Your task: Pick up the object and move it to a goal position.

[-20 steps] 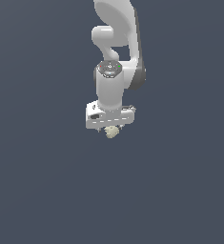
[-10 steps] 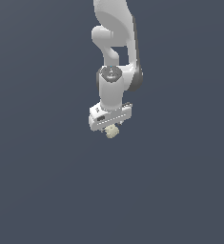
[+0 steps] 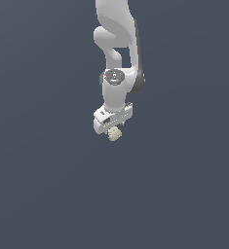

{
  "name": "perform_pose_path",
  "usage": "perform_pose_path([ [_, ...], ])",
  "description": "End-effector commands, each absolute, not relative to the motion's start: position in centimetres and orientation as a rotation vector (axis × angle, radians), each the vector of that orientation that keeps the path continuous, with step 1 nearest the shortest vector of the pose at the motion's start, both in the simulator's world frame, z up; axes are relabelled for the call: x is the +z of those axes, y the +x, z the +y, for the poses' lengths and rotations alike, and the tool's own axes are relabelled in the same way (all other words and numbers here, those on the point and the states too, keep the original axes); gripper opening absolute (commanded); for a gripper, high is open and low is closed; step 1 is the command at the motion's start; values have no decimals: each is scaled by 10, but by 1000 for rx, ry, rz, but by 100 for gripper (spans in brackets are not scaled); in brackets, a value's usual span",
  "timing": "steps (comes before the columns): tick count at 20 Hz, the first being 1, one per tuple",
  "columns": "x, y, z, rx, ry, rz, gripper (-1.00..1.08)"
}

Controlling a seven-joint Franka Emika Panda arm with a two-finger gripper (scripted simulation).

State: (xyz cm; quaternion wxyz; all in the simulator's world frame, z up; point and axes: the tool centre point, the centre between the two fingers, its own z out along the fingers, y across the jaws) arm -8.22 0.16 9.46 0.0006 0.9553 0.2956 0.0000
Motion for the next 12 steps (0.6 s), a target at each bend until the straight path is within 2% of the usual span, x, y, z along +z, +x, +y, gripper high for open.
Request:
perform_pose_path([
  [1,92,-85,2,0,2990,962,100],
  [12,81,-87,2,0,2987,974,100],
])
